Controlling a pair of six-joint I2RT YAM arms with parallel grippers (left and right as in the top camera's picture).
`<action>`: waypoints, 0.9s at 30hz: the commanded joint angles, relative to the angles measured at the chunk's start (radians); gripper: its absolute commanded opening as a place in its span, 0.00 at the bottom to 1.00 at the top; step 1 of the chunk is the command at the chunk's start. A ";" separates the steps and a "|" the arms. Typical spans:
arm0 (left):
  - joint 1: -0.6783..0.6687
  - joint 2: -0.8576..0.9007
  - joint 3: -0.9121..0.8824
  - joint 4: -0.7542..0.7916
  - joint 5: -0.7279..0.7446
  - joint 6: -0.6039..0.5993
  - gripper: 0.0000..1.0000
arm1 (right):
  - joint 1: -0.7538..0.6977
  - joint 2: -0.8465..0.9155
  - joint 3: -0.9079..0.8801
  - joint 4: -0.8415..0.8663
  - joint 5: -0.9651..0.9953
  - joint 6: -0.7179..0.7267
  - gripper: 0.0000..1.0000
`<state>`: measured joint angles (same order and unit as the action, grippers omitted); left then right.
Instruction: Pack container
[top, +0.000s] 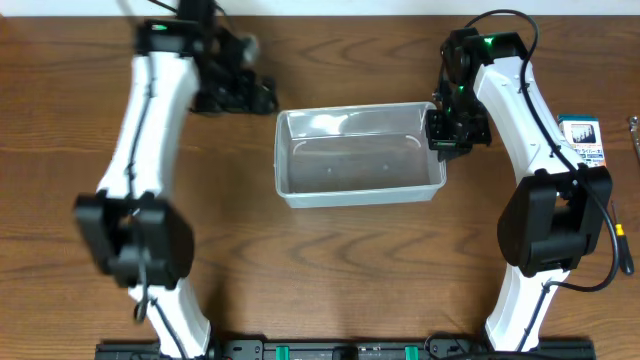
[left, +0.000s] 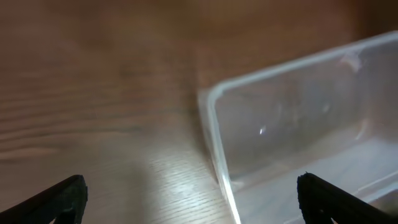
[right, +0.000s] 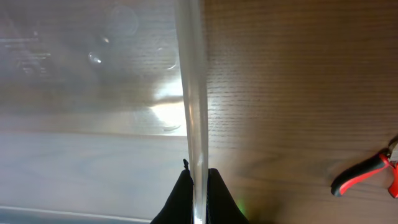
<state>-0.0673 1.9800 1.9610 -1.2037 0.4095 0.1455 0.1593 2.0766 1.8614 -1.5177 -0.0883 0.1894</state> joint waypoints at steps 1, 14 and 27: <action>0.040 -0.085 0.026 -0.007 -0.014 -0.013 0.98 | 0.011 -0.041 -0.001 -0.004 -0.036 -0.039 0.01; 0.085 -0.153 0.025 -0.007 -0.014 -0.013 0.98 | 0.032 -0.043 -0.013 -0.030 -0.043 -0.013 0.01; 0.085 -0.153 0.025 -0.023 -0.015 -0.013 0.98 | 0.032 -0.044 -0.013 0.077 -0.010 0.047 0.01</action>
<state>0.0124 1.8309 1.9808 -1.2167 0.4072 0.1333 0.1837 2.0743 1.8530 -1.4456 -0.1104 0.2020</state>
